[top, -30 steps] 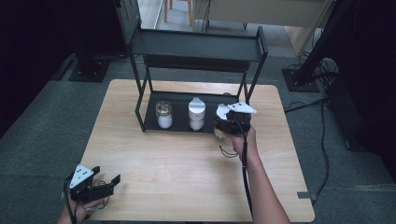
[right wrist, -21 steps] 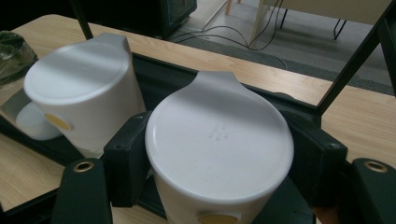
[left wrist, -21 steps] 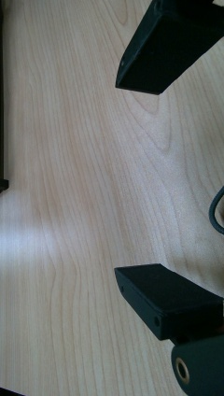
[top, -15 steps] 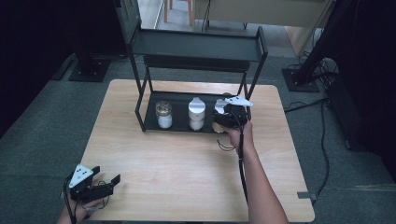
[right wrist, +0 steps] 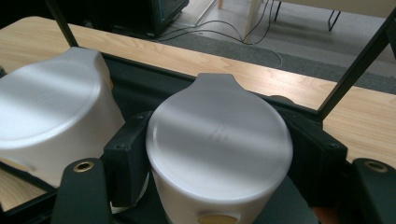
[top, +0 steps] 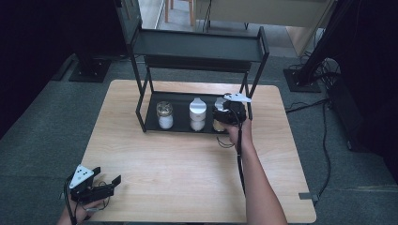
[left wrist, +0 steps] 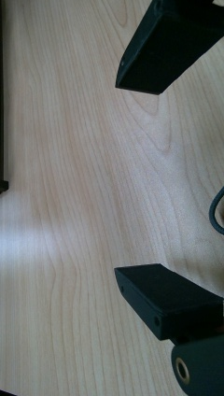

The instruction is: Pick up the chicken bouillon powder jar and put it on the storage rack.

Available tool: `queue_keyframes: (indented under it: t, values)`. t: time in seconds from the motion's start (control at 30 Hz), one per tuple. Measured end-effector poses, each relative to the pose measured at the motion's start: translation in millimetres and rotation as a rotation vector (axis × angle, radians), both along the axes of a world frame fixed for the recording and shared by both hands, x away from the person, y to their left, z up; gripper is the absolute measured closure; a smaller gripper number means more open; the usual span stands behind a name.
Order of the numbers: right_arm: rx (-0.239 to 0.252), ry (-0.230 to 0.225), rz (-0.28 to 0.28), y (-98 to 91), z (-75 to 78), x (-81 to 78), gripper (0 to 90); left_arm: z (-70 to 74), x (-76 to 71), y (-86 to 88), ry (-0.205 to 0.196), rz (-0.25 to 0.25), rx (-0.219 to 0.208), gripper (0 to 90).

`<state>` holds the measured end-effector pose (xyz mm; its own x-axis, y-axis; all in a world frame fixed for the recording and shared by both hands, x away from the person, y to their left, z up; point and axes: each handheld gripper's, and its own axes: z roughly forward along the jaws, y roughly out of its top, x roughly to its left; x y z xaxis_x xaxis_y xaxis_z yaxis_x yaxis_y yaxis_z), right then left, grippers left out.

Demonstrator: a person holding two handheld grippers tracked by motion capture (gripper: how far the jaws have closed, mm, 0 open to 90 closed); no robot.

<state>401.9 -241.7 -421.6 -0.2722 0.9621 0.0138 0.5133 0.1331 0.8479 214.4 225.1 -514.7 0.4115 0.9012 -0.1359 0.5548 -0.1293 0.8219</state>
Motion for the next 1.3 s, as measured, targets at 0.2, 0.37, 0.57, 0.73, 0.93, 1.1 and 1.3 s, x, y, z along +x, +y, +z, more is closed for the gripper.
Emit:
queue_keyframes:
  t: [0.2,0.37,0.57,0.73,0.93,1.1,1.3]
  values:
    - [0.022,0.004,-0.02,-2.0,-0.6,0.0,30.4,0.0,-0.2,-0.3,-0.002,-0.001,0.002,8.8]
    - [0.027,0.006,0.001,0.0,1.1,-3.6,26.3,-0.1,-0.4,-0.7,-0.002,0.0,0.004,8.8]
    - [0.02,0.025,-0.001,-0.6,-2.8,-5.8,14.2,-0.1,-0.5,-0.7,-0.003,0.0,0.006,8.8]
    - [0.029,0.026,-0.006,-2.7,-6.3,-10.4,11.4,-0.1,-0.5,-0.9,-0.004,-0.001,0.006,8.8]
    - [0.04,0.027,0.003,-4.9,-8.9,-18.0,8.2,-0.1,-0.4,-1.3,-0.002,-0.001,0.009,8.8]
    - [0.031,0.028,0.026,-3.3,-10.9,-27.2,6.4,-0.1,-0.5,-1.5,-0.003,-0.002,0.012,8.8]
    - [0.02,0.036,0.052,0.3,-12.9,-37.5,3.8,-0.2,-0.5,-1.6,-0.003,-0.001,0.012,8.8]
